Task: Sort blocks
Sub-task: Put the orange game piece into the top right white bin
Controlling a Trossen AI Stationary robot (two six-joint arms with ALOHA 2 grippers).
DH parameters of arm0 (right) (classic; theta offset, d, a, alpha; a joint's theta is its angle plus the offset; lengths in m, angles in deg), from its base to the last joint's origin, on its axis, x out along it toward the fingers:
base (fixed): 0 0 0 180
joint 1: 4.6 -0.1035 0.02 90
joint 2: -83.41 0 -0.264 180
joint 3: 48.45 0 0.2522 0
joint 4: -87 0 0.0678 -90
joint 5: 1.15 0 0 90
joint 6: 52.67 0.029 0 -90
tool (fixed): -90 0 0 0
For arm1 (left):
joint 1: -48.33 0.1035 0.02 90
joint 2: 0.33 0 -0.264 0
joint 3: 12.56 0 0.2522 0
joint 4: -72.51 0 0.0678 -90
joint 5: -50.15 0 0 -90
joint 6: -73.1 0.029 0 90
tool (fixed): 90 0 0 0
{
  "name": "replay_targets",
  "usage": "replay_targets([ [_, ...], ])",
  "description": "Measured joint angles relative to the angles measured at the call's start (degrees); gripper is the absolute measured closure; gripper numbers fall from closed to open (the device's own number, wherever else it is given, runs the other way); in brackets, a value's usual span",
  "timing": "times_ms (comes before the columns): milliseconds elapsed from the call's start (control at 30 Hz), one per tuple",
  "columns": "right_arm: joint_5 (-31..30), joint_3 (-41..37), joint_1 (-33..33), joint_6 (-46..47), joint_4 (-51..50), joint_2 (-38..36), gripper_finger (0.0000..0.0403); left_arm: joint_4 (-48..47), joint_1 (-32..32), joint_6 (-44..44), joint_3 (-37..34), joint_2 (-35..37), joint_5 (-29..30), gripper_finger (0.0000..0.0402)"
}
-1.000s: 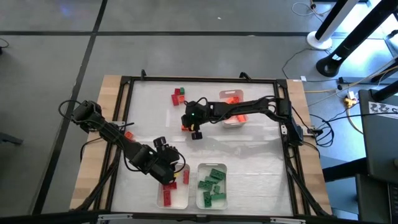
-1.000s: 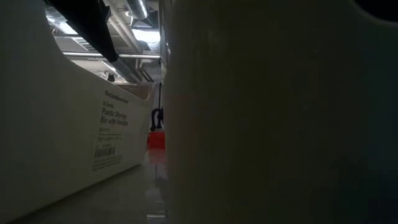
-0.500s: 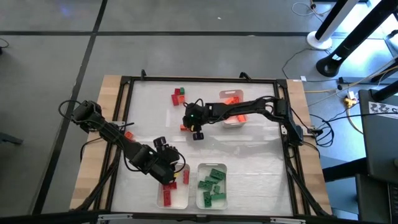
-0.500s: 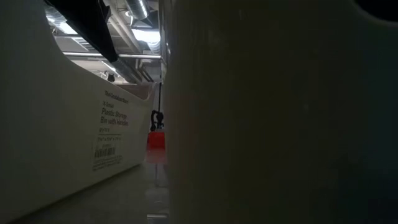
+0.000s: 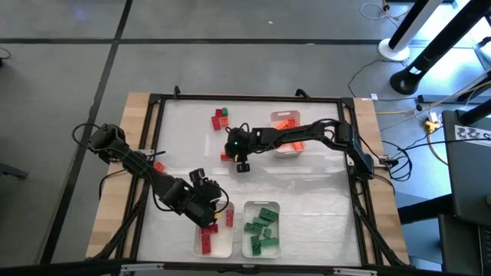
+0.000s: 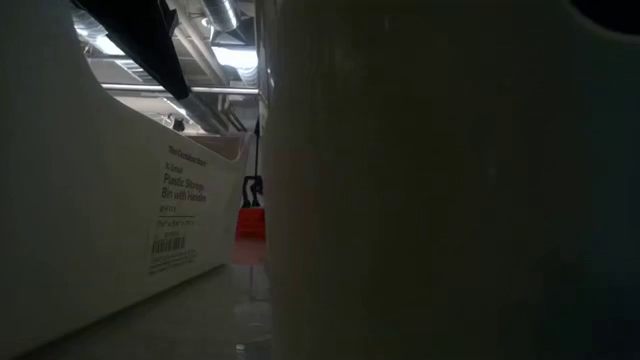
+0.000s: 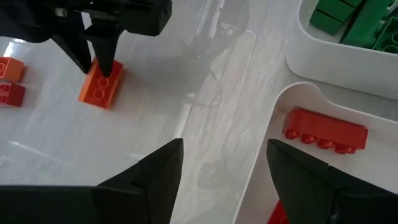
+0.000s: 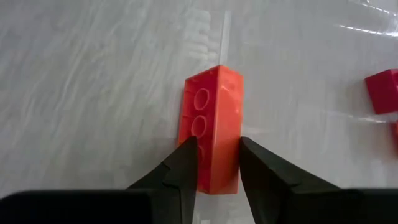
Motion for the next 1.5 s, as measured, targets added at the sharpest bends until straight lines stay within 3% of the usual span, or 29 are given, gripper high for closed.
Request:
replay_targets([
  [467,0.20,-0.06,-0.02,0.02,0.15,0.00,0.0379,0.04,0.00,-0.02,0.00,-0.01,0.01,0.0180],
  [933,0.15,0.07,-0.02,0.02,-0.17,-0.42,0.0382,0.02,0.07,-0.04,0.00,-0.02,0.02,0.0180],
  [1133,0.17,0.55,-0.07,-0.02,-0.80,-0.44,0.0339,0.02,0.07,-0.04,0.00,0.00,0.02,0.0180],
  [1500,0.13,0.70,0.00,0.14,-1.42,-0.55,0.0195,-0.02,0.07,-0.04,0.00,0.00,0.02,0.0180],
])
